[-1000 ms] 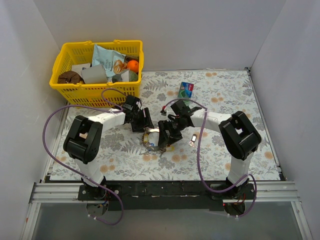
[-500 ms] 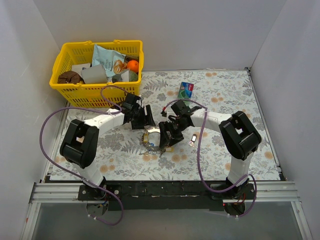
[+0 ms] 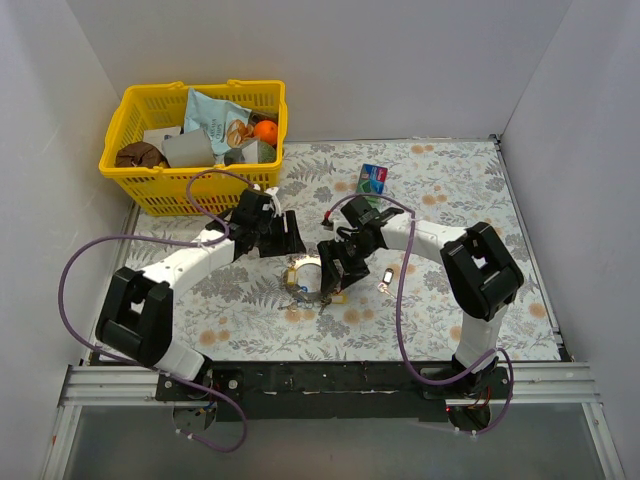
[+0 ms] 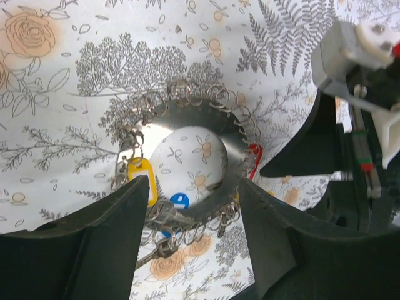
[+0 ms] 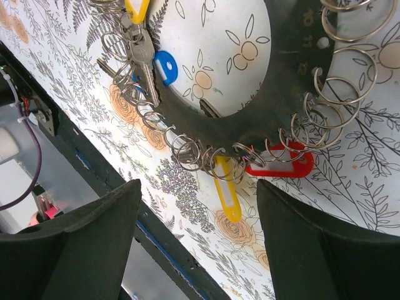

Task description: Put the keys on the keyring

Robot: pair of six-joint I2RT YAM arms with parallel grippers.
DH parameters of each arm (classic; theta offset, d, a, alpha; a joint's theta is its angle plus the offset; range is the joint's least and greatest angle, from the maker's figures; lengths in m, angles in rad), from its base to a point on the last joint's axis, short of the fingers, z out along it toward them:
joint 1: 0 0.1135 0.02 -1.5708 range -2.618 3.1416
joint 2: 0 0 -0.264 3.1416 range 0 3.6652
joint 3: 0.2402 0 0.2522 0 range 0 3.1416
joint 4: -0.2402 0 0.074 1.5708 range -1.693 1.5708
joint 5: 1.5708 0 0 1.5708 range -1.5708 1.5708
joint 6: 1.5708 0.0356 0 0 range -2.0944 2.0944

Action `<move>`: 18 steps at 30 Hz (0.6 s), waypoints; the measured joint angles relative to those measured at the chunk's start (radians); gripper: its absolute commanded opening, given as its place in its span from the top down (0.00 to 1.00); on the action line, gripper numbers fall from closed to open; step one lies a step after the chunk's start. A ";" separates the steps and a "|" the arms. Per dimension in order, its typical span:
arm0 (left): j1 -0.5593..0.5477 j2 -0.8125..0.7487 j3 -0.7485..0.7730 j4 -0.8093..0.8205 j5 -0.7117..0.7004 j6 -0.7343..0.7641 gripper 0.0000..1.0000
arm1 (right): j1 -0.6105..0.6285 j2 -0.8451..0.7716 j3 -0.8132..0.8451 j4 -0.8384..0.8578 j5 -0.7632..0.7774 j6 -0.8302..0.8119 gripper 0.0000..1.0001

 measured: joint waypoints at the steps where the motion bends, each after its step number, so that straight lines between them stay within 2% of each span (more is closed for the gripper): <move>1: -0.001 -0.019 -0.013 0.000 0.000 0.004 0.43 | 0.000 -0.002 0.002 -0.003 0.002 -0.003 0.18; 18: -0.079 -0.182 -0.155 -0.064 -0.032 -0.029 0.50 | 0.000 -0.041 0.011 -0.029 0.041 -0.017 0.18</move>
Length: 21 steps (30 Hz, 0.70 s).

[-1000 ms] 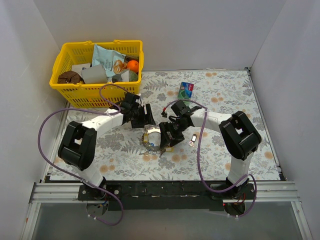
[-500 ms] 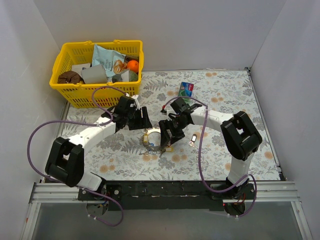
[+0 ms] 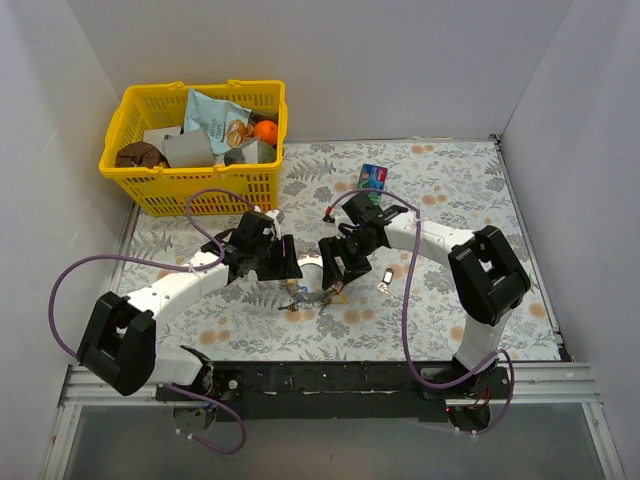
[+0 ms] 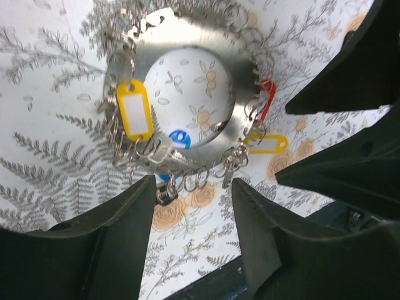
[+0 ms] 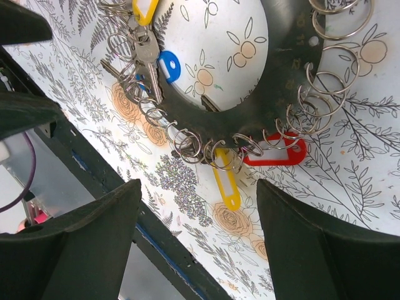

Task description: Put the keys on the keyring

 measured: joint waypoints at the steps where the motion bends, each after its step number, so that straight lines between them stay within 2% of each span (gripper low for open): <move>1: -0.006 -0.005 -0.010 -0.006 -0.003 -0.006 0.51 | 0.000 -0.003 0.000 0.000 0.002 0.000 0.18; 21: -0.142 0.021 -0.041 -0.090 -0.125 -0.087 0.61 | 0.000 -0.071 -0.062 0.012 0.012 0.003 0.18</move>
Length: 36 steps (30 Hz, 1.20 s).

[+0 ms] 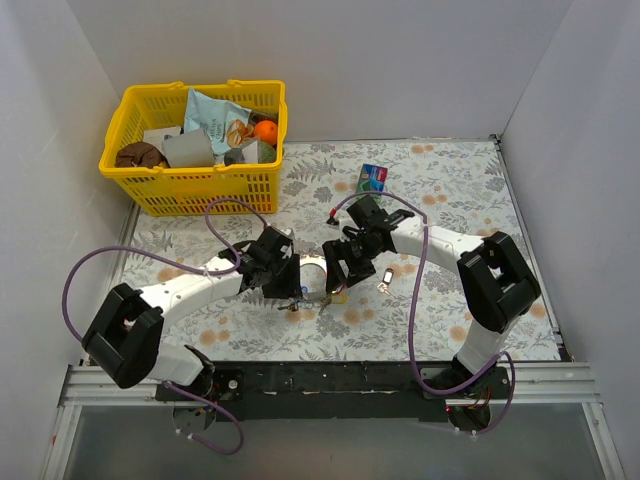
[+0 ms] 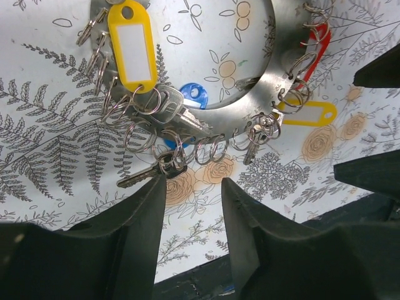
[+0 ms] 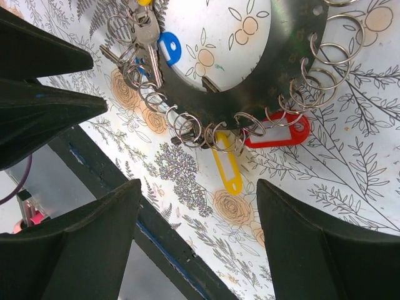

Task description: Put the keys on the keyring

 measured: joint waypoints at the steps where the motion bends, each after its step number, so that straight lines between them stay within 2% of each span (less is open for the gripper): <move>1: -0.006 0.011 0.002 -0.002 -0.006 0.000 0.61 | 0.000 0.000 -0.002 0.003 0.000 0.000 0.18; 24: -0.022 0.145 0.050 -0.003 -0.069 0.001 0.68 | 0.000 -0.021 -0.031 0.026 0.000 0.003 0.18; 36: -0.022 0.147 0.054 -0.002 -0.100 0.000 0.74 | 0.000 -0.021 -0.031 0.027 0.004 0.003 0.18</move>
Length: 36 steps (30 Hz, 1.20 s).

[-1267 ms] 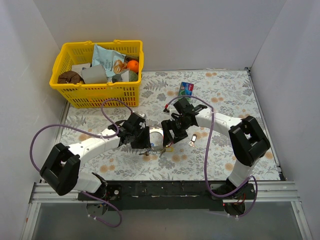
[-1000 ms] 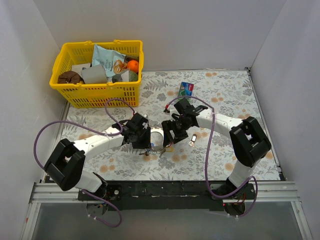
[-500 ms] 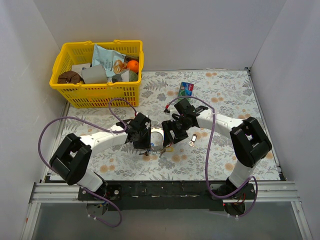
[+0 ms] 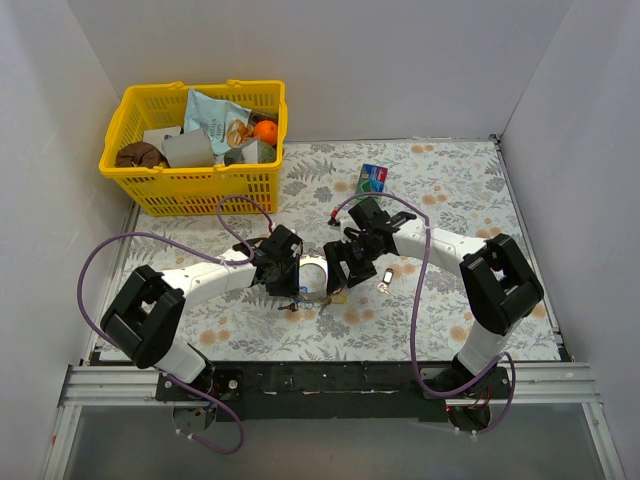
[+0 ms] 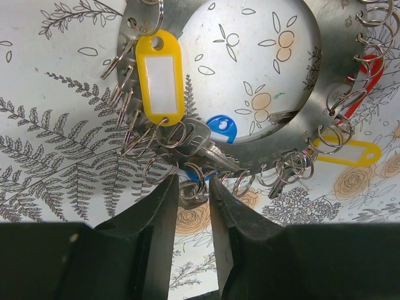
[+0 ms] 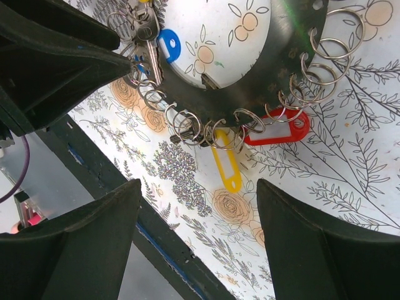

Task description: Put the keys on the keyring

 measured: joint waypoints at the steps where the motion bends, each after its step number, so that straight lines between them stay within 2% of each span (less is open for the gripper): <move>1: 0.000 0.000 0.000 0.000 0.000 0.000 0.74 | 0.000 0.000 0.000 0.000 0.000 0.000 0.18; 16: 0.000 0.008 0.000 0.007 -0.008 0.001 0.83 | 0.000 0.000 0.000 0.000 0.000 0.000 0.18; 26: 0.000 0.010 0.000 0.007 -0.016 0.008 0.95 | 0.000 0.000 0.000 0.000 0.000 0.000 0.18; 28: 0.000 0.010 0.000 0.007 -0.018 0.009 1.00 | 0.000 0.000 0.000 0.000 0.000 -0.001 0.18; 36: 0.000 0.011 0.006 0.005 -0.030 0.019 1.00 | 0.000 0.005 0.001 -0.001 0.000 -0.004 0.18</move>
